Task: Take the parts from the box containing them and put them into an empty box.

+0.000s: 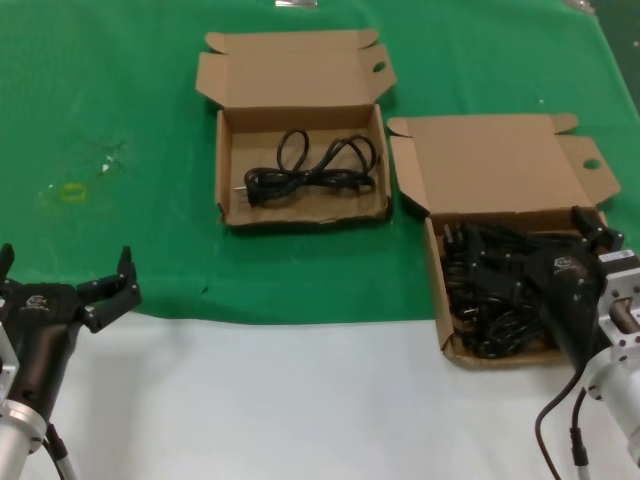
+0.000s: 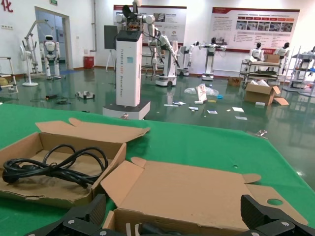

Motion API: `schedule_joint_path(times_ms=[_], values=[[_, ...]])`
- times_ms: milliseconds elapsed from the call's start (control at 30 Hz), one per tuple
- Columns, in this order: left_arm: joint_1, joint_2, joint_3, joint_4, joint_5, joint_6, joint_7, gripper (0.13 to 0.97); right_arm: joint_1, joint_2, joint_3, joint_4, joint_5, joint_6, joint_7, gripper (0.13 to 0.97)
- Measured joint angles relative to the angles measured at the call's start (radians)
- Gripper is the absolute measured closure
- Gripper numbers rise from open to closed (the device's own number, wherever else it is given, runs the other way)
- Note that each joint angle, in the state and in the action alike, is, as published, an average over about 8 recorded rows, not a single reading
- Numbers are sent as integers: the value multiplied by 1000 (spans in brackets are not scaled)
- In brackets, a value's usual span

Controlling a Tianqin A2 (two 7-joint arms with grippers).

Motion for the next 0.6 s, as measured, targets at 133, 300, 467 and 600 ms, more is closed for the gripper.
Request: schedule_joint_path(times_ms=[133, 300, 467, 600], values=[[0, 0, 0, 0, 0, 0, 0, 132, 0, 0, 0, 0, 0, 0, 0, 129], [0, 0, 0, 0, 0, 0, 0, 132, 0, 0, 0, 0, 0, 0, 0, 129], [0, 0, 0, 0, 0, 0, 0, 132, 0, 0, 0, 0, 0, 0, 0, 129], [0, 0, 0, 0, 0, 0, 0, 132, 0, 0, 0, 0, 0, 0, 0, 129]])
